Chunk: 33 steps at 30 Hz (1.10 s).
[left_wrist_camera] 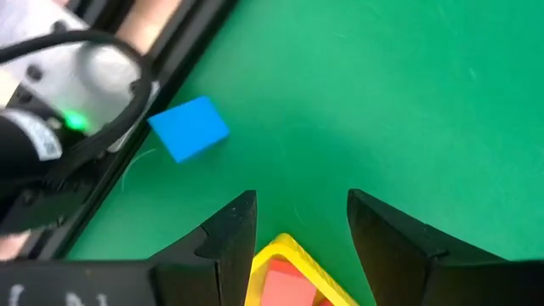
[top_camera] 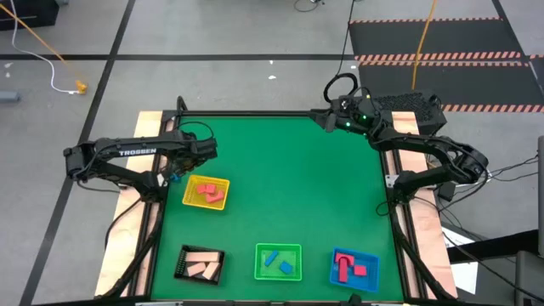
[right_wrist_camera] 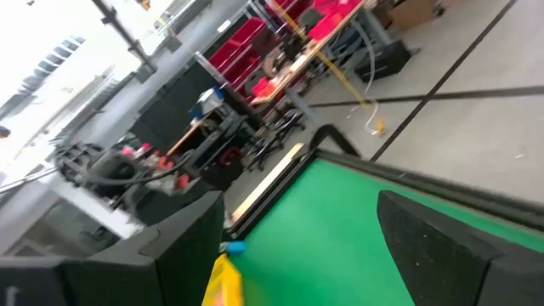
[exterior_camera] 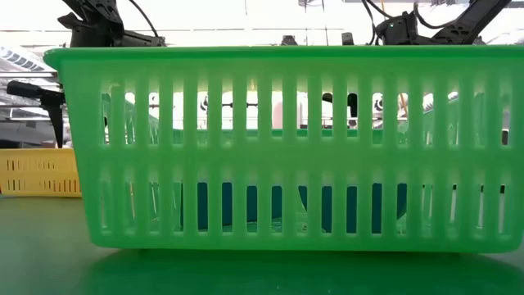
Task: Sort & place blocks by color
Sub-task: Put the blue triangle block into the green bin
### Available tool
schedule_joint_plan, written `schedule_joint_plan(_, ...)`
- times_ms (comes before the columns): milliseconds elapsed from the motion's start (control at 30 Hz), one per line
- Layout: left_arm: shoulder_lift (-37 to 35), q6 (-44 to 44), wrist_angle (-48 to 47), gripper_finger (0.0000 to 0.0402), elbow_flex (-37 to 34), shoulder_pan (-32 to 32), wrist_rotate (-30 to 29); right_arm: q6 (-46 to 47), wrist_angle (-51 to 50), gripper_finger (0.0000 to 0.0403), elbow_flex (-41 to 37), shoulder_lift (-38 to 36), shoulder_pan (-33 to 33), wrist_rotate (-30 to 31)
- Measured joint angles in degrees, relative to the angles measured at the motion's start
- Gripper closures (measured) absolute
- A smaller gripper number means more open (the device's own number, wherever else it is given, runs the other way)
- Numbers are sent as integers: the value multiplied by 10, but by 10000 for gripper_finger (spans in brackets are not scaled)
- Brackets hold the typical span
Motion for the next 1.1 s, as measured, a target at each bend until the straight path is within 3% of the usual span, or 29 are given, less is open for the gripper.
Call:
schedule_joint_plan(167, 23, -117, -23, 215, -6, -42, -9, -1, -2, 101, 0, 0, -27, 0)
schedule_joint_plan(467, 65, -340, 24, 215, -65, -132, -11, -3, -4, 101, 0, 0, -46, -3)
schedule_joint_plan(633, 78, -349, 24, 215, -89, -134, 18, -26, -5, 101, 0, 0, -47, -3)
schedule_joint_plan(1100, 98, -364, 29, 215, -123, -63, 13, -46, -5, 101, 0, 0, -47, -3)
